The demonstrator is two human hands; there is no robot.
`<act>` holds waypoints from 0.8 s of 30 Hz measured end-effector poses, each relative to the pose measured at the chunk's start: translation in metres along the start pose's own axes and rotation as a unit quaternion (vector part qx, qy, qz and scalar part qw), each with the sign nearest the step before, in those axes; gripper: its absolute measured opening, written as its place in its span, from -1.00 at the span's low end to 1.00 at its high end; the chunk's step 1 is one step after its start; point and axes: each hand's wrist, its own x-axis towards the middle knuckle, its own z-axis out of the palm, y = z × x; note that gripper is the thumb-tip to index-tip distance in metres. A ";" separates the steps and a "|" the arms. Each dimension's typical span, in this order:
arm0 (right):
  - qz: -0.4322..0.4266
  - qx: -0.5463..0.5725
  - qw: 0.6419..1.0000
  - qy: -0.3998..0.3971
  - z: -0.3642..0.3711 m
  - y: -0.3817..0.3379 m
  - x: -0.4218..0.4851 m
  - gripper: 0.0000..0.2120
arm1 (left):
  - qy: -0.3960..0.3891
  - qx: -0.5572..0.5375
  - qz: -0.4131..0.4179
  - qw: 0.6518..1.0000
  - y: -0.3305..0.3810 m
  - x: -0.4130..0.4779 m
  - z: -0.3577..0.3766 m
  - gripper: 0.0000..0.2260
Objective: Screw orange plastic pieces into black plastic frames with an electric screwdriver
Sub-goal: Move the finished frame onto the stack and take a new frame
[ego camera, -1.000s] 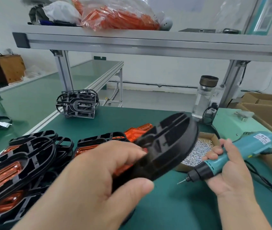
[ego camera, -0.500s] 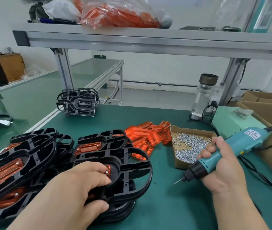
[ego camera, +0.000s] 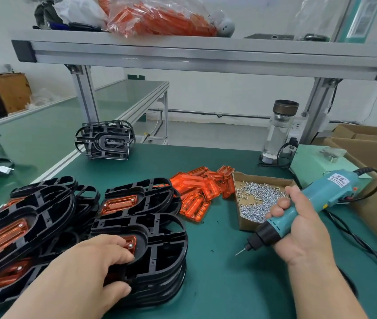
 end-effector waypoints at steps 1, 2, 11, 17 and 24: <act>0.000 0.001 1.000 0.000 0.000 0.000 0.000 -0.86 | -0.004 0.009 -0.002 1.000 -0.001 0.000 -0.001 -0.67; 0.000 0.003 1.000 0.000 0.001 0.000 -0.001 -0.86 | -0.010 0.016 -0.003 1.000 -0.002 -0.001 -0.002 -0.63; -0.003 -0.002 1.000 -0.005 0.001 0.002 -0.003 -0.87 | 0.016 0.005 -0.036 0.999 0.006 0.000 -0.014 -0.46; 0.000 0.000 1.000 -0.006 0.002 0.004 -0.005 -0.88 | 0.103 -0.017 -0.054 0.993 0.022 0.009 -0.028 -0.68; 0.009 0.001 1.000 -0.025 0.003 0.013 -0.008 -0.87 | 0.092 -0.022 -0.057 0.994 0.039 0.097 -0.058 -0.73</act>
